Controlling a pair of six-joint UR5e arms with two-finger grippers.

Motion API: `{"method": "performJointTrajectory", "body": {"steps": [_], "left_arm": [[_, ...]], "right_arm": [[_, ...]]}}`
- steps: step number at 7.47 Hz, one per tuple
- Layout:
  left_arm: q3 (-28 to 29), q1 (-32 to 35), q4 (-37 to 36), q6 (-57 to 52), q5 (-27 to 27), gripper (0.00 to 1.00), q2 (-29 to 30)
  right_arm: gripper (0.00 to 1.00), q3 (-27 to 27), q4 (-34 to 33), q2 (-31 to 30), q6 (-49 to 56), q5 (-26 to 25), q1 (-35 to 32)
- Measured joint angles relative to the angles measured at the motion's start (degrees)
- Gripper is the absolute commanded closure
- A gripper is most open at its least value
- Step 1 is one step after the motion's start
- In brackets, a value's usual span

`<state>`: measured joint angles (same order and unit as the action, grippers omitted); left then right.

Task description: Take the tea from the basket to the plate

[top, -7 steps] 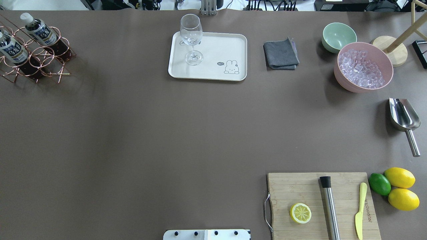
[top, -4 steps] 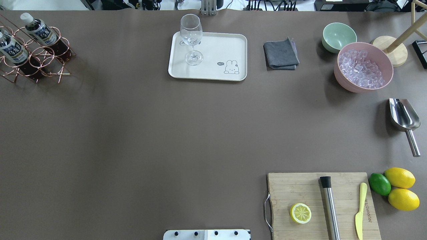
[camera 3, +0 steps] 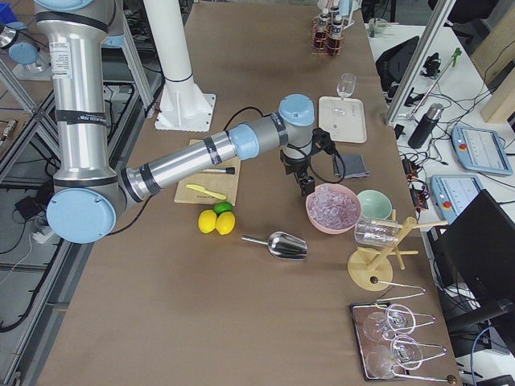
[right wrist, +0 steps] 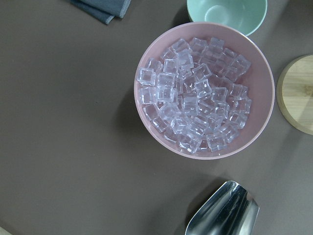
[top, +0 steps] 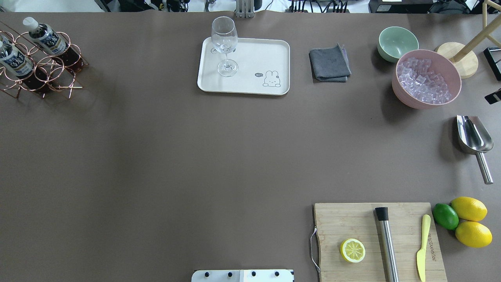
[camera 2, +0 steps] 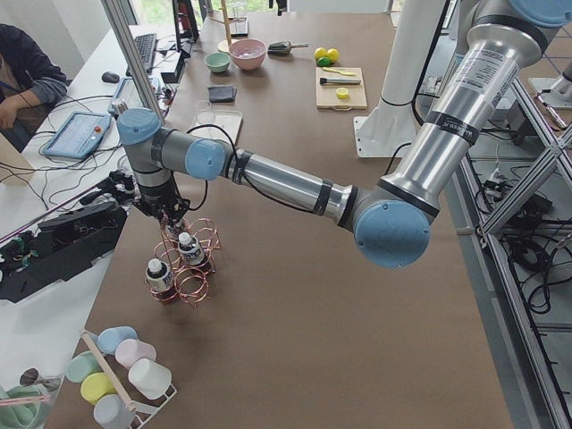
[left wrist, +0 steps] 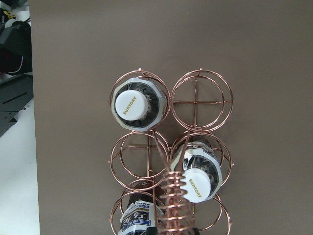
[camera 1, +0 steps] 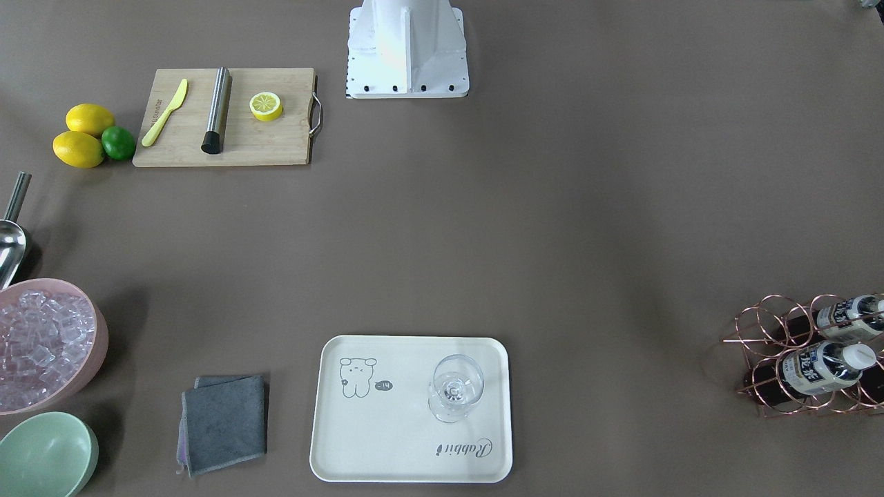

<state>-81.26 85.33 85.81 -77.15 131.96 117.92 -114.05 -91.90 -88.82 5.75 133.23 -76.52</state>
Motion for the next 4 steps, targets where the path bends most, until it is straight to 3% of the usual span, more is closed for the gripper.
{"method": "performJointTrajectory", "body": {"steps": [4], "left_arm": [[-4.11, 0.49, -6.45, 0.38, -0.12, 1.0, 2.9]], "right_arm": [[0.01, -0.19, 0.84, 3.03, 0.05, 0.03, 1.72]]}}
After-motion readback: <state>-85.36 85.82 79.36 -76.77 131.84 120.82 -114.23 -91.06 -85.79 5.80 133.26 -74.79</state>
